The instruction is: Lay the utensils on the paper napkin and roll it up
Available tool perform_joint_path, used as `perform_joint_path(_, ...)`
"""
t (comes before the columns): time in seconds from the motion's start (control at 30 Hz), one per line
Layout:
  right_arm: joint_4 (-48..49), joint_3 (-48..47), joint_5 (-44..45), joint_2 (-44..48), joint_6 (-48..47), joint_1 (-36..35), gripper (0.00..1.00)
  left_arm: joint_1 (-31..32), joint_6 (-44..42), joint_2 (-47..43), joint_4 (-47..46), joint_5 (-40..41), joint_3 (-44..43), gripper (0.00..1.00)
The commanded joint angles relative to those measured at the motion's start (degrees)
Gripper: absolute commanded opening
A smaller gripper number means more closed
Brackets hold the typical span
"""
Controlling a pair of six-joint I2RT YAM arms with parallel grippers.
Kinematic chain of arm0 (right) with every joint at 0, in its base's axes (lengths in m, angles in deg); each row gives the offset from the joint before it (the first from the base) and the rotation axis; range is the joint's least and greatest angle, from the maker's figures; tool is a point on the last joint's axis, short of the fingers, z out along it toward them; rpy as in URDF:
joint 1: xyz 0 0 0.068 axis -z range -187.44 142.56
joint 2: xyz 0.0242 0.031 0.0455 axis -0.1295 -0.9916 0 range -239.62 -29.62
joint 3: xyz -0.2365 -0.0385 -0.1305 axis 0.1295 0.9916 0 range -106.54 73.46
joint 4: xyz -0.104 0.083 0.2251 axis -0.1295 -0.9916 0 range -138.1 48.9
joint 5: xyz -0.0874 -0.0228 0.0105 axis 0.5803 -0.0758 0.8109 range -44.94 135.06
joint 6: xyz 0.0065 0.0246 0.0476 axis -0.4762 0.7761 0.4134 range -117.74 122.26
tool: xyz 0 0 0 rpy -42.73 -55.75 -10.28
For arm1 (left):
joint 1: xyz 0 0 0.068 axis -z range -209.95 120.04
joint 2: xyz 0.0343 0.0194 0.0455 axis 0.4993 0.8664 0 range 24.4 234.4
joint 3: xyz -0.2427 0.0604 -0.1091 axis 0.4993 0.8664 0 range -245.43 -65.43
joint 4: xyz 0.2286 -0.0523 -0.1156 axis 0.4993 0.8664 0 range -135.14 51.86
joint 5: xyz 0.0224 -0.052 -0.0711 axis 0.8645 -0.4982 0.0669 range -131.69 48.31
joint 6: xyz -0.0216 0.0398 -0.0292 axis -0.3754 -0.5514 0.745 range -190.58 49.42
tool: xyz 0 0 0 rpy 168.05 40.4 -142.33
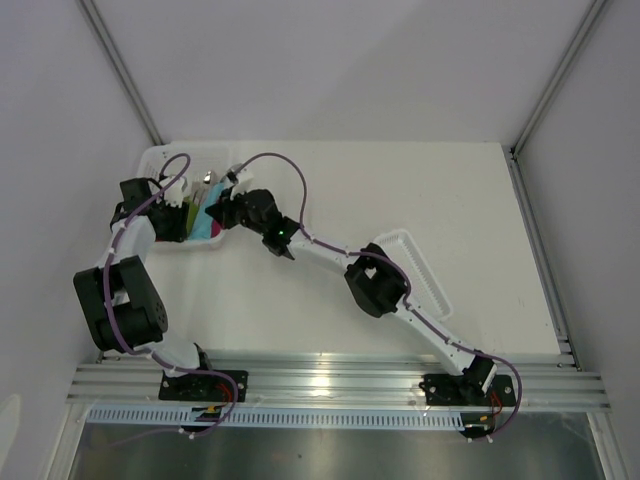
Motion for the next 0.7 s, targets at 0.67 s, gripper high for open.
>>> perform_joint_path(0.67,-10.58,-4.70,8.22,-2.90,-5.12,-1.80,0.00,0.06,-1.76,0.64,-0.08,0.95,-1.08,0.49)
